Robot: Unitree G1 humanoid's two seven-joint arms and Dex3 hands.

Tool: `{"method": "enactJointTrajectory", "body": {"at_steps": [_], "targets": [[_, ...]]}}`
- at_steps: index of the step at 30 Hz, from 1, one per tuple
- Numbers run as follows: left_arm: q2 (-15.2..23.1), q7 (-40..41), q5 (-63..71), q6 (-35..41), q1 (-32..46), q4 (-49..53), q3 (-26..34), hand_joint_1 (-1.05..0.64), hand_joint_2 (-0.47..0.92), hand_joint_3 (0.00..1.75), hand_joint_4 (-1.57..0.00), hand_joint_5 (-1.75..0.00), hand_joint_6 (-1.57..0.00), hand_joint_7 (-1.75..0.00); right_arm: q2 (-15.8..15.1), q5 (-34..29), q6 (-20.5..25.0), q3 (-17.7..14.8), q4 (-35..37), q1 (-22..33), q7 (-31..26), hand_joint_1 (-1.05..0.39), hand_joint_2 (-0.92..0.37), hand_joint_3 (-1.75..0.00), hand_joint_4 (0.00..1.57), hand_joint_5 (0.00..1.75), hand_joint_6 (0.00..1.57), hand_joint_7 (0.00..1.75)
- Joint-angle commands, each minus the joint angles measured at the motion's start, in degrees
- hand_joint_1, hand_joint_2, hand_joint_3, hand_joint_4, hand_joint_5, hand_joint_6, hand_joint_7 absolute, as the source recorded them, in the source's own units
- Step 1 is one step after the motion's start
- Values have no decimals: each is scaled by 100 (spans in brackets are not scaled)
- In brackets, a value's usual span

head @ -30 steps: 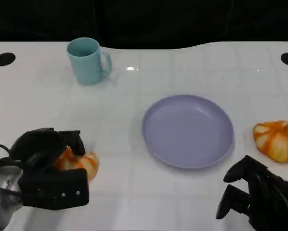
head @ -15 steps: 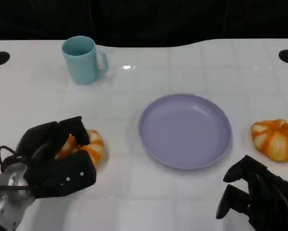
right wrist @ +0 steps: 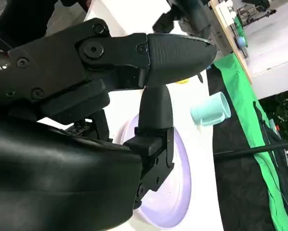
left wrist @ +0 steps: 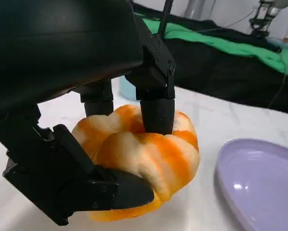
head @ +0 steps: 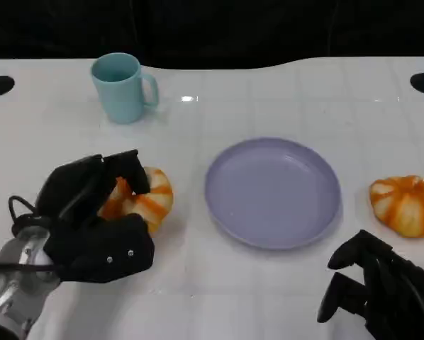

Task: Grasp the bread from the table and place it into the plate.

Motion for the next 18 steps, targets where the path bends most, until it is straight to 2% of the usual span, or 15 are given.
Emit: {"method": "enactJointTrajectory", "body": {"at_steps": [1, 9, 18], "targets": [[-40, -184, -87, 127, -226, -150, 55, -20, 59, 105, -82, -175, -66, -175, -42, 30, -50, -60, 14, -1, 23, -52, -92, -47, 62, 175, 39, 168], [-116, -190, 2, 66, -501, -120, -20, -20, 56, 109, -84, -175, -68, -175, -28, 45, -51, -47, 13, 13, 42, -52, -92, -47, 62, 175, 39, 168], [-494, -55, 70, -204, -1066, 98, -187, -14, 52, 108, -87, -175, -69, -175, -30, -1, -55, -6, 29, 10, 24, -51, -92, -47, 61, 175, 40, 168]]}}
